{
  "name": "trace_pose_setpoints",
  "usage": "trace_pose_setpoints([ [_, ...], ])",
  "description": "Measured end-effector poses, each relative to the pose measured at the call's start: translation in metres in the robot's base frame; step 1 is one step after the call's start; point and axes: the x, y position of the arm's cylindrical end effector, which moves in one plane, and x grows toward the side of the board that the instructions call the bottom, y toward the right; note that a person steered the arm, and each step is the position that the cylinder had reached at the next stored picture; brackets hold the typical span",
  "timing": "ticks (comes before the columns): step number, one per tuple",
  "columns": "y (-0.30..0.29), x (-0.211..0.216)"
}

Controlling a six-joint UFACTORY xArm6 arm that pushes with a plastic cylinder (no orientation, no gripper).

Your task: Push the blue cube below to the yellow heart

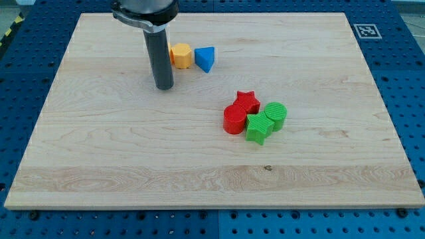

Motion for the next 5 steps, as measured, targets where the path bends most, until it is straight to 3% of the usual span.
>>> trace_pose_setpoints([
  [5, -0.021, 0.0],
])
